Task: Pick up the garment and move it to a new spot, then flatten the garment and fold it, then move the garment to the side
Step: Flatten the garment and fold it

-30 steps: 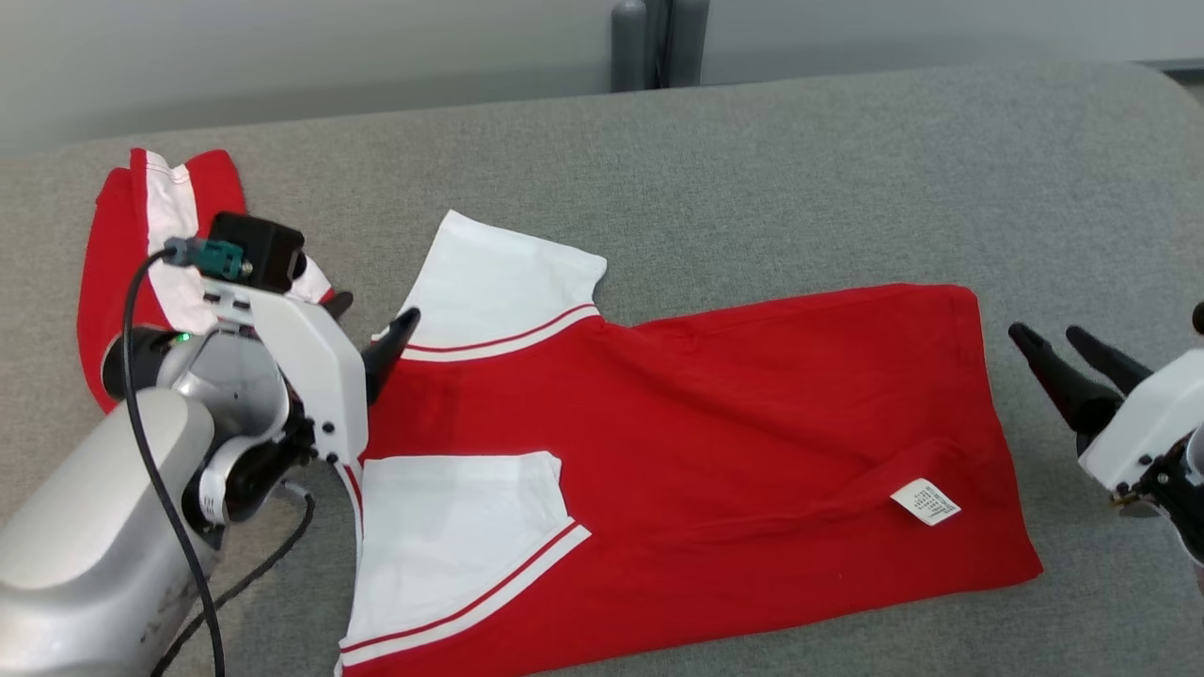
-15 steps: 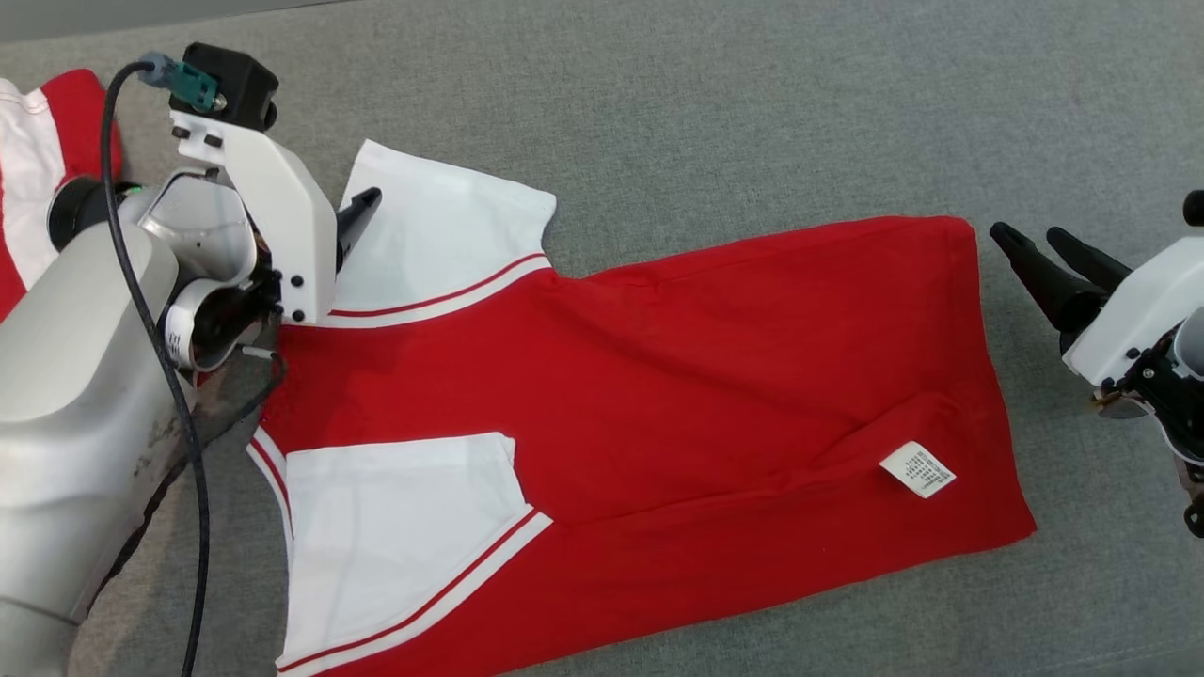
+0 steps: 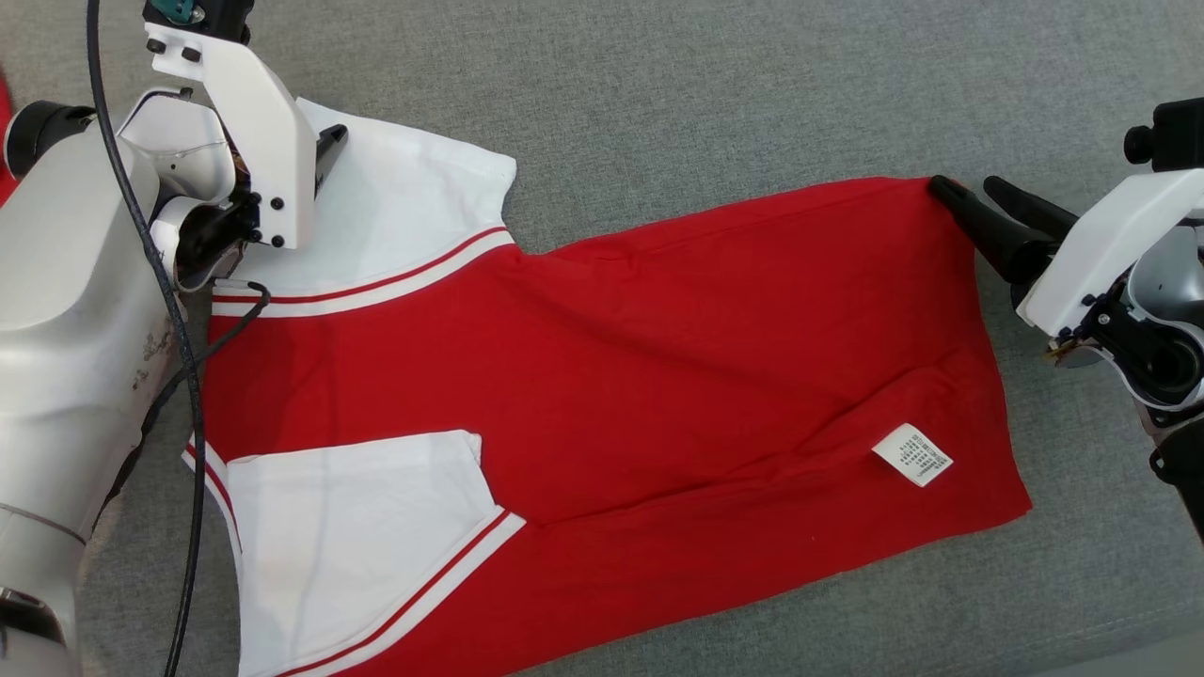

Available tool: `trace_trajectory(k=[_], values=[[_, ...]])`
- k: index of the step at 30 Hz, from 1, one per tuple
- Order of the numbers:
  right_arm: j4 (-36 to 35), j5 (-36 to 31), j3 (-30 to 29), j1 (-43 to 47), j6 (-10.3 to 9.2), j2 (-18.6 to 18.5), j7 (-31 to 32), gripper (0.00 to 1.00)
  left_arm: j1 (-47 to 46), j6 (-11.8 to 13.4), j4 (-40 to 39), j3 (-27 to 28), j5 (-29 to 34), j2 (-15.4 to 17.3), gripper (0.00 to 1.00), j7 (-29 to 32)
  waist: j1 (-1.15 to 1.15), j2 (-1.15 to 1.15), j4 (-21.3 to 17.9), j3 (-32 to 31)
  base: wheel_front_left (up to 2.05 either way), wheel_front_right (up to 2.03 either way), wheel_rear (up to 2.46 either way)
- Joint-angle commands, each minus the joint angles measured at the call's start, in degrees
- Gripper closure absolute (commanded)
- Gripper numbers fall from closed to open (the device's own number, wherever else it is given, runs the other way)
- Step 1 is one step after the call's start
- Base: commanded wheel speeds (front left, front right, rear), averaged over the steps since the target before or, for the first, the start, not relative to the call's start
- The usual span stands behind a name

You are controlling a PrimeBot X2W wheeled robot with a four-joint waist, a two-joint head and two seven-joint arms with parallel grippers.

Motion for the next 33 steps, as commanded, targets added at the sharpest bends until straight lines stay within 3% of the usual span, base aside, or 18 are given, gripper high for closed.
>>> trace_trajectory(k=[1, 13, 15, 16, 17, 18, 19, 20, 21, 33], values=[[0.4, 0.5, 0.6, -0.8, 0.03, -0.4, -0.4, 0.00, -1.1, -0.4, 0.9, -0.3, 0.5, -0.2, 0.00, -0.2, 0.00, 0.00, -0.2, 0.3, 0.00, 0.00, 0.00], [1.7, 4.0, 5.9, -2.8, 0.03, -1.6, -3.6, 0.00, -3.0, -2.1, 6.0, -1.4, 0.5, -2.2, 0.00, -1.9, 0.00, 0.00, 0.1, 1.0, 0.00, 0.00, 0.00], [1.6, 4.6, 6.6, -3.2, 0.03, -1.7, -3.9, 0.00, -3.2, -2.3, 6.4, -1.5, 0.2, -2.3, 0.07, -1.9, 0.00, 0.00, 0.2, 0.9, 0.00, 0.00, 0.00], [1.7, 5.0, 7.0, -3.4, 0.03, -1.9, -4.0, 0.20, -3.3, -2.4, 6.6, -1.5, 0.1, -2.5, 0.17, -1.9, 0.00, 0.00, 0.3, 0.8, 0.00, 0.00, 0.00], [1.7, 5.2, 7.3, -3.4, 0.03, -2.0, -4.2, 0.51, -3.3, -2.5, 6.7, -1.5, 0.1, -2.6, 0.29, -1.9, 0.00, 0.00, 0.3, 0.7, 0.00, 0.00, 0.00], [1.8, 5.6, 7.7, -3.5, 0.03, -2.2, -4.2, 0.56, -3.3, -2.6, 6.9, -1.6, 0.0, -2.7, 0.42, -1.9, 0.00, 0.00, 0.3, 0.6, 0.00, 0.00, 0.00], [1.8, 5.8, 8.0, -3.5, 0.03, -2.3, -4.3, 0.78, -3.3, -2.7, 7.0, -1.6, -0.2, -2.8, 0.61, -1.9, 0.00, 0.00, 0.4, 0.6, 0.00, 0.00, 0.00], [1.8, 6.3, 8.7, -3.6, 0.03, -2.5, -4.7, 1.00, -3.3, -2.9, 7.3, -1.7, -0.5, -3.0, 0.87, -1.9, 0.00, 0.00, 0.4, 0.4, 0.00, 0.00, 0.00], [1.8, 6.6, 9.1, -3.6, 0.03, -2.6, -4.8, 1.00, -3.3, -2.9, 7.4, -1.7, -0.6, -3.1, 1.00, -1.9, 0.00, 0.00, 0.4, 0.3, 0.00, 0.00, 0.00], [2.3, 9.1, 12.3, -4.0, 0.03, -3.7, -6.9, 1.00, -3.6, -3.4, 7.6, -1.5, -1.6, -3.3, 1.00, -3.7, 0.00, 0.00, 0.7, -0.9, 0.00, 0.00, 0.00]])
